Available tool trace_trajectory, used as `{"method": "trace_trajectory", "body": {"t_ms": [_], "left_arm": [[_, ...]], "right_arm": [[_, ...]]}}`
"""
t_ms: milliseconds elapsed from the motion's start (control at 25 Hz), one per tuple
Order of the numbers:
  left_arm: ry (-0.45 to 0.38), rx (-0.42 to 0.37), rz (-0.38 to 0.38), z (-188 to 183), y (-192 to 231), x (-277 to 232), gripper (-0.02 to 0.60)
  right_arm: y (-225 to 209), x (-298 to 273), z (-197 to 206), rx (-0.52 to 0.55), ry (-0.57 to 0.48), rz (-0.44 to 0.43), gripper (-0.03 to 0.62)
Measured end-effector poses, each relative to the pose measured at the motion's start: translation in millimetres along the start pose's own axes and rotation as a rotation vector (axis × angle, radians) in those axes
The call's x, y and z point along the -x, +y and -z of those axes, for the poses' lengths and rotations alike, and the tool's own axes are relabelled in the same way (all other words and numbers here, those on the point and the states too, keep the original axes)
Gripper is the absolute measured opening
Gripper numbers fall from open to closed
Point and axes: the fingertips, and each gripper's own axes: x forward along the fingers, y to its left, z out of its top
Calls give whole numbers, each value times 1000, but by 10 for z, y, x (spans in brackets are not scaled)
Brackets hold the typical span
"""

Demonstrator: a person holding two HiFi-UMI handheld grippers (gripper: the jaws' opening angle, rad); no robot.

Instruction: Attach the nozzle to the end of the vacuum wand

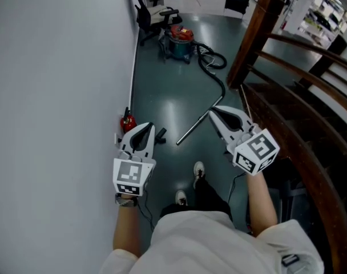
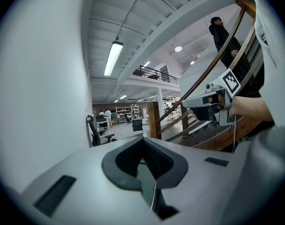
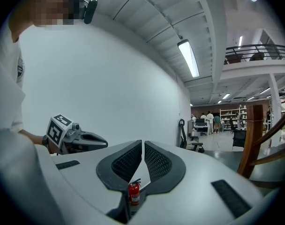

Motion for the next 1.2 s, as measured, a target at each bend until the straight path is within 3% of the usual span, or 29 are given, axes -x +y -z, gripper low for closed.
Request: {"method": "trace_trajectory", "body": {"t_ms": [400, 1200], "left_arm": [[37, -1, -42, 131, 138, -366, -5], [59, 16, -99, 511, 667, -1261, -5]], "right_arm": [[-248, -314, 218, 8, 19, -51, 31], [-1100, -972, 771, 12, 83, -61, 29]]}}
